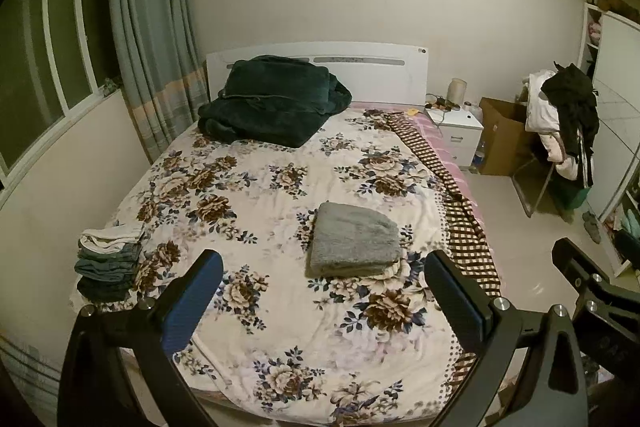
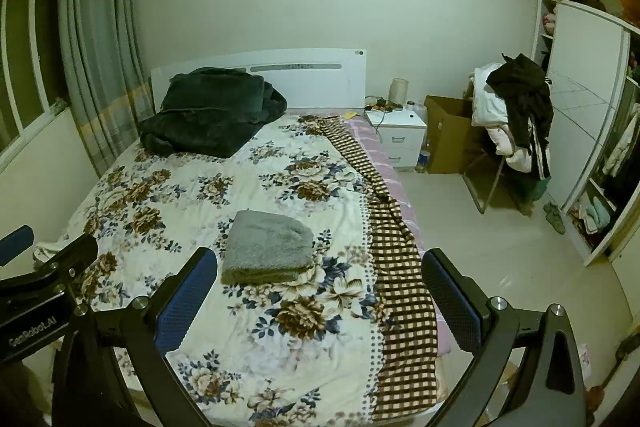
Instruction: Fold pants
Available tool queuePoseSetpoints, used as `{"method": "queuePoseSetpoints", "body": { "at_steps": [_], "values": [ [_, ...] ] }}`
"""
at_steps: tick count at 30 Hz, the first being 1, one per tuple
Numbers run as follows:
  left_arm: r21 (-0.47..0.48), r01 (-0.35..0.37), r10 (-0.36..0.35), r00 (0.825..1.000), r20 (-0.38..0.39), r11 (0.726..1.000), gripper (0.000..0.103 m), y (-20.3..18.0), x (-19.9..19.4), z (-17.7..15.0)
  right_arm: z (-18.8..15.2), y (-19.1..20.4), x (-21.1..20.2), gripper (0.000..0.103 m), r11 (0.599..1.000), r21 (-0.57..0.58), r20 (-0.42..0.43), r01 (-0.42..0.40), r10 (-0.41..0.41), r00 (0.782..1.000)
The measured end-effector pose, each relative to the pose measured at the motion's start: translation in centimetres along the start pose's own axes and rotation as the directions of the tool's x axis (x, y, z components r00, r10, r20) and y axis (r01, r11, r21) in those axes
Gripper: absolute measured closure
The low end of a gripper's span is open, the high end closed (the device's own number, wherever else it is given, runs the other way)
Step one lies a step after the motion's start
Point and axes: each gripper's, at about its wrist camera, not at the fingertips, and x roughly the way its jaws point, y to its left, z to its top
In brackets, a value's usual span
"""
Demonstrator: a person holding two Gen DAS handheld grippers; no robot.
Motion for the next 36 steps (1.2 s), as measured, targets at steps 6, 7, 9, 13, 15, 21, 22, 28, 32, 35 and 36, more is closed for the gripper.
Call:
{"method": "queuePoseSetpoints", "body": {
  "at_steps": [6,7,9,13,15,21,22,28,32,35,36],
  "values": [
    [-0.005,-0.006,0.006,1.000,-0.005,1.000,0.000,0.2,0.0,-0.3,0.1,-0.4,-0.1,0.000,1.000,-0.006,-0.003,-0.013,0.013,1.000],
    [-0.007,-0.006,0.006,1.000,-0.006,1.000,0.000,0.2,0.0,-0.2,0.1,-0.3,-0.1,0.000,1.000,-0.006,-0.004,-0.013,0.013,1.000],
    [-0.006,-0.009,0.009,1.000,-0.006,1.000,0.000,0.3,0.0,-0.2,0.0,-0.3,-0.1,0.000,1.000,-0.005,-0.006,-0.014,0.014,1.000],
    [-0.004,-0.009,0.009,1.000,-0.005,1.000,0.000,0.5,0.0,-0.3,0.2,-0.3,0.2,0.000,1.000,-0.008,-0.014,-0.023,0.023,1.000],
    [-0.007,-0.009,0.009,1.000,-0.005,1.000,0.000,0.6,-0.1,-0.3,0.3,-0.3,0.4,0.000,1.000,-0.009,-0.015,-0.028,0.028,0.999],
    [-0.005,-0.005,0.005,1.000,-0.006,1.000,0.000,0.7,0.1,-0.2,0.4,-0.3,0.6,0.000,0.999,-0.008,-0.018,-0.031,0.031,0.999],
    [-0.006,-0.004,0.004,1.000,-0.007,1.000,0.000,0.7,0.1,-0.2,0.5,-0.3,0.6,0.000,0.999,-0.008,-0.019,-0.031,0.031,0.999],
    [-0.011,-0.004,0.003,1.000,-0.010,1.000,0.000,1.0,-0.2,-0.2,0.5,-0.3,1.0,0.000,0.999,-0.008,-0.026,-0.033,0.032,0.999],
    [-0.013,-0.002,0.002,1.000,-0.013,1.000,0.000,1.0,-0.2,-0.1,0.5,-0.2,1.7,0.000,0.999,-0.010,-0.034,-0.040,0.040,0.999],
    [-0.015,-0.005,0.005,1.000,-0.013,1.000,0.000,0.9,-0.2,0.0,0.5,-0.2,2.0,0.000,0.999,-0.009,-0.038,-0.045,0.044,0.998],
    [-0.016,-0.006,0.006,1.000,-0.013,1.000,0.000,0.8,-0.2,0.0,0.5,-0.2,2.2,0.000,0.999,-0.008,-0.039,-0.047,0.046,0.998]
  ]
}}
